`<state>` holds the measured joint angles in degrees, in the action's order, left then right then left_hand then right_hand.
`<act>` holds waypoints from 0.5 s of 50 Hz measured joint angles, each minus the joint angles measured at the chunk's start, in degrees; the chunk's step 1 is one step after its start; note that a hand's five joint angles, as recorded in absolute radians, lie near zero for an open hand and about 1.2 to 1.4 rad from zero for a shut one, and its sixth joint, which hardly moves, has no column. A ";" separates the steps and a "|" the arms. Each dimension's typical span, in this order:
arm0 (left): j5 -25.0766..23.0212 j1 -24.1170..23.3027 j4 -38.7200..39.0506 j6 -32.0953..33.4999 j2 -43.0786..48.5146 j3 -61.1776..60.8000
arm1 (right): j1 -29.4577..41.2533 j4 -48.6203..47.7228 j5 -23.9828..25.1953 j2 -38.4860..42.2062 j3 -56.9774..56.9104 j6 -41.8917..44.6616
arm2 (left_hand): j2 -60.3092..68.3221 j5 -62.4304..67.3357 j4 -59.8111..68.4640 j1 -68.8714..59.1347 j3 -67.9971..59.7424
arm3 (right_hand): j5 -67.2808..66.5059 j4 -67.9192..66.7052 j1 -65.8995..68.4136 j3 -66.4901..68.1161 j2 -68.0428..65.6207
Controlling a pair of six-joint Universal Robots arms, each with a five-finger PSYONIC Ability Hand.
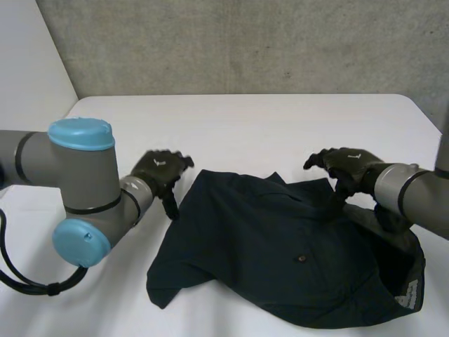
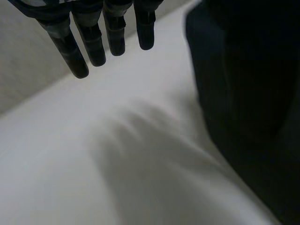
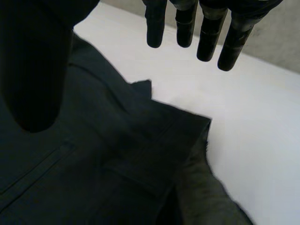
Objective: Fold the shorts.
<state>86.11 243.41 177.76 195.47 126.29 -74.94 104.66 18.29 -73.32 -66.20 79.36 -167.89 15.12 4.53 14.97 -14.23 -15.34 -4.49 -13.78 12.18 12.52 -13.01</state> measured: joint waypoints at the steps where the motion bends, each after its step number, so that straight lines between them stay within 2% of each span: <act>1: -0.44 0.06 -0.54 -0.15 0.29 0.16 | 0.15 -0.02 -0.02 0.51 -0.10 0.01 | 0.00 0.00 0.00 0.00 0.00 | 0.00 0.00 0.00 0.00 0.00; 7: -3.21 0.08 -2.72 -0.65 1.27 0.52 | 2.35 -0.49 -0.87 4.73 -0.79 0.37 | 2.38 2.69 2.42 -3.19 -1.83 | 0.00 0.00 0.00 0.00 0.00; 14: -5.59 -0.44 -4.04 -0.78 1.64 0.44 | 6.08 -3.49 -6.11 10.94 -2.87 0.92 | 15.13 15.88 15.48 -16.87 -14.95 | -0.18 -0.21 0.22 0.64 -0.26; 16: -5.72 -0.50 -4.36 -0.78 2.07 0.63 | 6.45 -4.30 -6.82 11.70 -3.22 1.09 | 23.58 23.52 23.34 -24.99 -22.77 | -0.43 -0.40 0.43 1.22 -0.47; 17: -5.68 -0.54 -4.62 -0.76 2.59 0.93 | 6.97 -5.50 -7.71 12.69 -3.79 1.52 | 30.77 30.96 30.97 -31.72 -30.45 | -9.43 -10.20 9.31 11.76 -10.92; 19: -5.61 -0.55 -4.73 -0.73 2.84 1.08 | 7.17 -5.95 -8.01 13.08 -4.04 1.77 | 34.79 34.13 34.18 -34.31 -33.69 | -11.02 -12.04 10.96 13.57 -12.76; 20: -5.19 -0.58 -4.95 -0.63 3.59 1.58 | 7.65 -6.99 -8.69 14.04 -4.91 2.68 | 46.97 47.17 47.14 -44.58 -46.55 | -24.76 -27.67 24.54 29.10 -30.20; 21: -4.87 -0.57 -4.96 -0.58 3.82 1.84 | 7.81 -7.35 -8.94 14.43 -5.36 3.14 | 50.43 50.51 50.54 -47.51 -49.92 | -37.22 -41.69 35.30 42.34 -43.23; 22: -4.37 -0.57 -4.93 -0.52 4.06 2.20 | 7.95 -7.62 -9.19 14.80 -5.82 3.62 | 52.28 52.04 52.24 -48.83 -51.60 | -45.65 -49.50 40.33 49.94 -50.87; 25: -2.50 -0.57 -4.66 -0.37 4.36 3.34 | 8.25 -8.09 -9.88 15.66 -8.13 5.39 | 53.11 52.59 53.67 -49.13 -52.56 | -49.01 -52.80 41.97 53.36 -53.72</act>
<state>83.61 242.84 173.10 195.10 130.65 -71.60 112.91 10.19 -83.20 -50.54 71.23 -162.50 68.22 57.12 68.64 -63.36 -67.90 -53.50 -66.58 54.15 65.89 -66.73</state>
